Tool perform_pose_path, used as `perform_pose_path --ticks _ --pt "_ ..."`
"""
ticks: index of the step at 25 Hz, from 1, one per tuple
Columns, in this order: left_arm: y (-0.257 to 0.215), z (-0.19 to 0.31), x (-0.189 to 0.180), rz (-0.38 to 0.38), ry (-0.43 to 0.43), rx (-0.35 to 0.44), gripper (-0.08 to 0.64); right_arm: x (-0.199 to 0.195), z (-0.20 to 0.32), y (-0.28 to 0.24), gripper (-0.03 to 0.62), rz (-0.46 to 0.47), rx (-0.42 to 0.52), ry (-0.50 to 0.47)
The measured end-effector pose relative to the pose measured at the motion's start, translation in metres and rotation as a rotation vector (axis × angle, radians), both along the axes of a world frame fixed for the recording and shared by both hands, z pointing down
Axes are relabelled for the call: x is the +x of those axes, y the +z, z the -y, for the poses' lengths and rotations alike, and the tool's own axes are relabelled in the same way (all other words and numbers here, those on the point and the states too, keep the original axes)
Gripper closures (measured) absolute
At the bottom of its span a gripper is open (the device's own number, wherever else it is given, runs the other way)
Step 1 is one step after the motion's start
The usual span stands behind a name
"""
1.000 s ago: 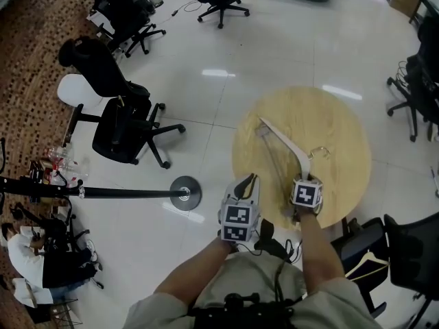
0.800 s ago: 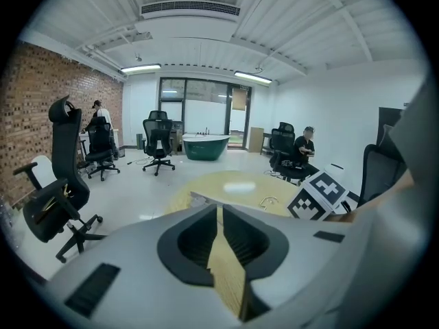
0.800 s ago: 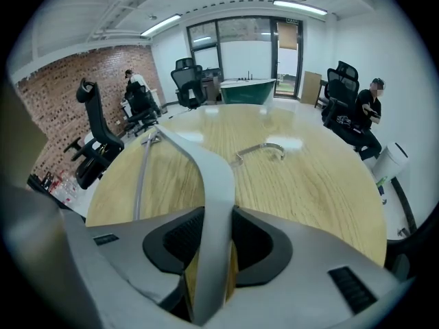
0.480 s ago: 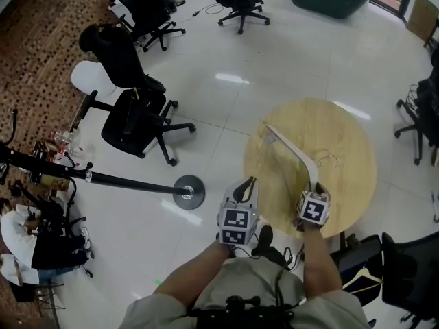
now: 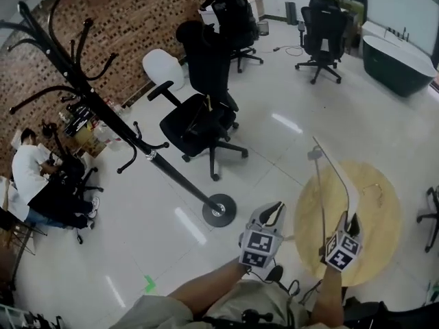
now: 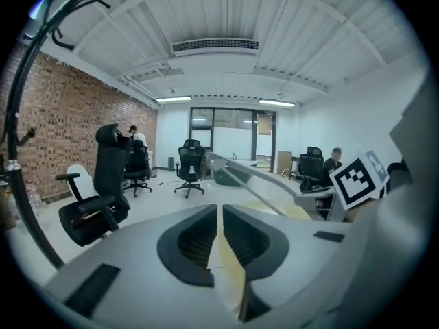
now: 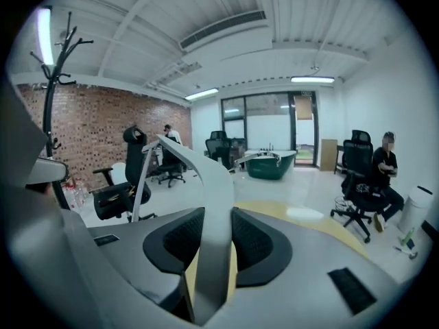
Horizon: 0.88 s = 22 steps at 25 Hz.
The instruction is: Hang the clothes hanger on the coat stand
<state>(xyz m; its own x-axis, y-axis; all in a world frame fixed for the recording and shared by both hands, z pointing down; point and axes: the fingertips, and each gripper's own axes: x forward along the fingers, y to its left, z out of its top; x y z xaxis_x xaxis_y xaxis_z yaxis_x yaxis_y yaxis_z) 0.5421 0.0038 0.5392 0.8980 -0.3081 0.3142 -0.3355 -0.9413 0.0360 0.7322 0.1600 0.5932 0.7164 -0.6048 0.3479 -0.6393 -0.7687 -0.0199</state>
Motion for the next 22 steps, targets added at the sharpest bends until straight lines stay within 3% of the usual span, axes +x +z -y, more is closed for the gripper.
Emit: perform_pose_path --ticks 5,8,13,22 --pt "-0.035 0.075 -0.122 -0.034 -0.111 0.051 0.522 -0.11 0.074 -0.062 0.477 -0.1 0.051 -0.079" --pt "-0.053 0.121 -0.225 -0.075 -0.176 0.054 0.522 -0.211 0.119 -0.103 0.477 -0.175 0.072 -0.142" --pt "-0.121 0.203 -0.4 -0.158 -0.257 0.087 0.522 -0.387 0.202 -0.194 0.477 -0.295 0.114 -0.229" --pt "-0.173 0.261 -0.577 -0.293 -0.47 0.114 0.522 -0.563 0.281 -0.287 0.477 -0.491 0.247 -0.452"
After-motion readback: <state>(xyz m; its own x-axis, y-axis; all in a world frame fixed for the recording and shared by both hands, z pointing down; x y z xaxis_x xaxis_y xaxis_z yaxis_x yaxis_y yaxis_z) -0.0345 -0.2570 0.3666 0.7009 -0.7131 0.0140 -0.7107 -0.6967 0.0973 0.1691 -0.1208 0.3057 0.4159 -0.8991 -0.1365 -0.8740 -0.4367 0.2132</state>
